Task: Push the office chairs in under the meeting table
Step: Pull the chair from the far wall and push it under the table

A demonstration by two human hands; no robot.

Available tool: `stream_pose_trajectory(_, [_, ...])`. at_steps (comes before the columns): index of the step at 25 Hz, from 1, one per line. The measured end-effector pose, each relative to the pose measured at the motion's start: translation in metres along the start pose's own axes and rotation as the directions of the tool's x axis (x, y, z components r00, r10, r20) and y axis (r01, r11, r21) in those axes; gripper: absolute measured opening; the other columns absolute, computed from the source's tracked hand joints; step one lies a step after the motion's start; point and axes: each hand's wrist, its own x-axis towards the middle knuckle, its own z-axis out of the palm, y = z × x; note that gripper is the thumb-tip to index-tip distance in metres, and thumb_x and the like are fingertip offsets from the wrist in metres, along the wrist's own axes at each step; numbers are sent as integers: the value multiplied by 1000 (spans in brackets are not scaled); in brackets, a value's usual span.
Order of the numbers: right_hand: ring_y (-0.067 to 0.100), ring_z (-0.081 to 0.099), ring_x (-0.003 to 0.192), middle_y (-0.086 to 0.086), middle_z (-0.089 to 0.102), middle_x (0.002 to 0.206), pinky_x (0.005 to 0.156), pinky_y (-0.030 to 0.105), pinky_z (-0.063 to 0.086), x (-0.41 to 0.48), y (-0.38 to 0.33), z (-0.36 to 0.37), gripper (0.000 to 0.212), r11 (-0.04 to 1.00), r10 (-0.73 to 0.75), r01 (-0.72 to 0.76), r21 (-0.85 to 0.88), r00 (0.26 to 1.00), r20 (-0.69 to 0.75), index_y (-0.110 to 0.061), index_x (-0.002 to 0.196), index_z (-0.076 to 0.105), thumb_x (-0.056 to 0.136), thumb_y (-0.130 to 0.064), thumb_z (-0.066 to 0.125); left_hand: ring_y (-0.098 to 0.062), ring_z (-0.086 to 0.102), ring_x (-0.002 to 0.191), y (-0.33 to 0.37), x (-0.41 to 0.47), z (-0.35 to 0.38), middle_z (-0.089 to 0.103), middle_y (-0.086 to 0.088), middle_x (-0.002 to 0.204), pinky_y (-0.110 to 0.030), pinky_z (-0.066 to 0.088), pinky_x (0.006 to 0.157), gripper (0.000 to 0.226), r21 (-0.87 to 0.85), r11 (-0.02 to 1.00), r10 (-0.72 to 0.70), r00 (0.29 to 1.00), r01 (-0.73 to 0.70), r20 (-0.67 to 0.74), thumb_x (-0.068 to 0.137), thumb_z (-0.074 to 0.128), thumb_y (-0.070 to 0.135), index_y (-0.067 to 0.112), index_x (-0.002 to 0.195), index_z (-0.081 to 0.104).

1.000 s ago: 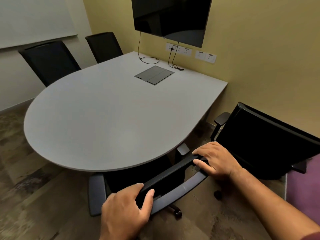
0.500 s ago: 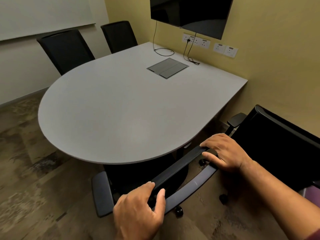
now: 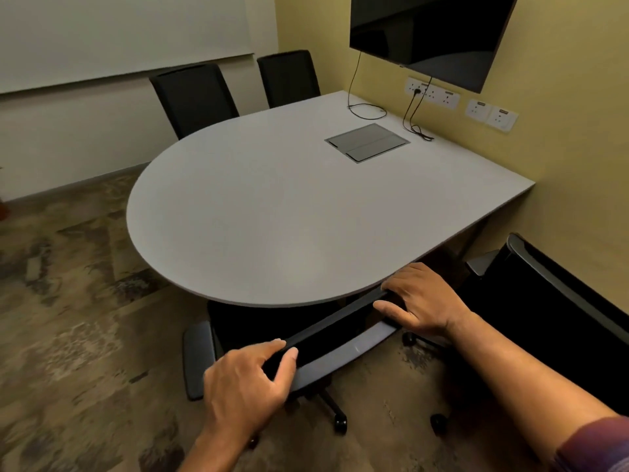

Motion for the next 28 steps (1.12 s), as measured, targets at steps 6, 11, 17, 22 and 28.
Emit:
stream_pose_trajectory(6, [21,61,81,-2,71,84,93,42,44,-31,-1,14,87,999,-39,38,-27,999,-29,-19,87,71,100,-81,12,-22,78,69,5,-30,0,81,13,79,-21,37,51,48,62,998,-15,995,21,-103,84,49,72,43,94,87])
stream_pose_trajectory(11, [20,52,69,-3,60,69,86,44,46,-56,11,14,71,995,-97,100,11,982,-161,-20,73,60,105,-72,25,-17,78,71,29,-59,6,81,18,81,-19,34,52,45,73,996,-36,992,45,-118,84,51,71,45,95,86])
stream_pose_trajectory(17, [19,58,73,-4,64,74,89,42,45,-96,28,16,69,996,-86,89,6,979,-182,-22,82,67,107,-72,27,2,76,93,47,-80,13,78,32,98,-18,48,61,38,-36,998,-50,994,47,-92,88,54,64,45,98,85])
stream_pose_trajectory(22, [16,65,77,-6,73,81,87,41,47,-108,22,26,63,996,-78,89,26,954,-290,-23,89,74,106,-68,35,-6,78,92,45,-81,10,80,27,98,-30,55,64,47,0,998,-60,996,60,-67,88,48,68,43,99,85])
stream_pose_trajectory(28, [22,65,78,-2,73,81,85,44,49,-67,49,17,63,987,-134,152,56,958,-252,-21,90,74,106,-63,30,-10,79,91,65,-76,23,82,21,98,-17,44,63,50,50,998,-26,995,31,-93,87,49,67,36,100,87])
